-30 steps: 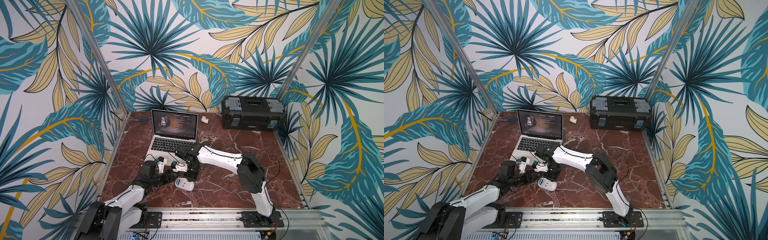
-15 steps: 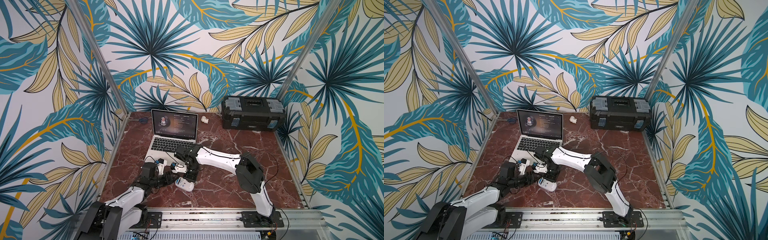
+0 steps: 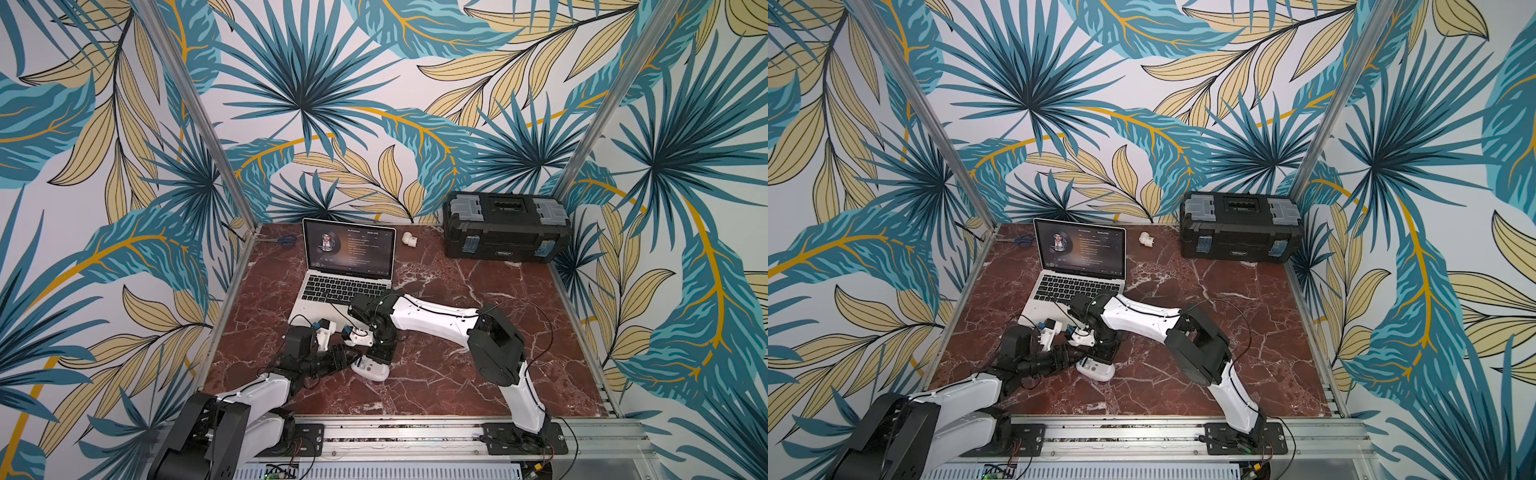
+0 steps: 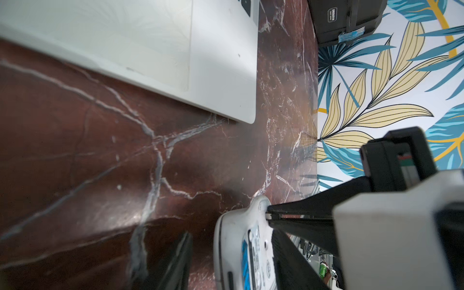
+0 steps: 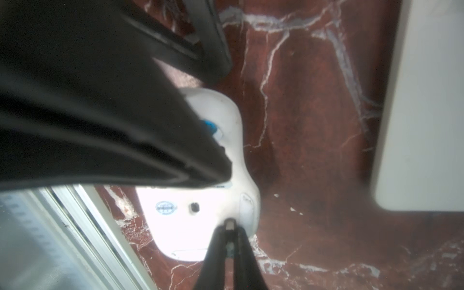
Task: Remove the wireless mouse receiver from the laptop
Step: Place the USB plug on the mouse.
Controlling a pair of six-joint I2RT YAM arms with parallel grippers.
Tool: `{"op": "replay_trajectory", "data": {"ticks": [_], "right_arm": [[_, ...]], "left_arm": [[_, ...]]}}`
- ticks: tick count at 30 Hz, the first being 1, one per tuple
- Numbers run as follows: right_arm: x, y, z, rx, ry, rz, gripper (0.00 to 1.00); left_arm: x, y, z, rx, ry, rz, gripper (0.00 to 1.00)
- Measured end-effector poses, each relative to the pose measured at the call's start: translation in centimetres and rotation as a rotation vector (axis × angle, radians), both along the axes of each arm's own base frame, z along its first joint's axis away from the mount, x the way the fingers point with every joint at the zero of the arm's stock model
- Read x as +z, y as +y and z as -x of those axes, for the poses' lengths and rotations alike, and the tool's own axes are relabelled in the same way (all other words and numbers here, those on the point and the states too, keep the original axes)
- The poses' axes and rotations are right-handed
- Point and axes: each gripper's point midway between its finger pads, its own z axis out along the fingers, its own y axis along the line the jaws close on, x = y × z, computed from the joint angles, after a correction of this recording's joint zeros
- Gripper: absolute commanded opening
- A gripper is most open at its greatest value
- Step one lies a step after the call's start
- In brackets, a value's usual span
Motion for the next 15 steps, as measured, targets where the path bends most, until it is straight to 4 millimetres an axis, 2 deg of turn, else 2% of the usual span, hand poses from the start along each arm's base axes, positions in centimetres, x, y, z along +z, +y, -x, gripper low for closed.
{"op": "replay_trajectory", "data": {"ticks": [5,8,12,15], "right_arm": [[0.0,0.1,-0.1,0.0,-0.006,-0.006,0.0],[0.0,0.0,-0.1,-0.001,-0.01,-0.008,0.0],[0.0,0.0,-0.1,0.0,-0.015,-0.011,0.0],[0.1,-0.4,0.0,-0.001,-0.015,-0.003,0.0]], "left_arm": [[-0.2,-0.3,-0.1,-0.007,0.013,0.015,0.56],[-0.5,-1.1,0.4,-0.048,0.04,0.043,0.61],[-1.0,-3.1,2.0,-0.142,0.103,0.096,0.44],[-1.4,-3.9,2.2,-0.163,0.14,0.128,0.22]]}}
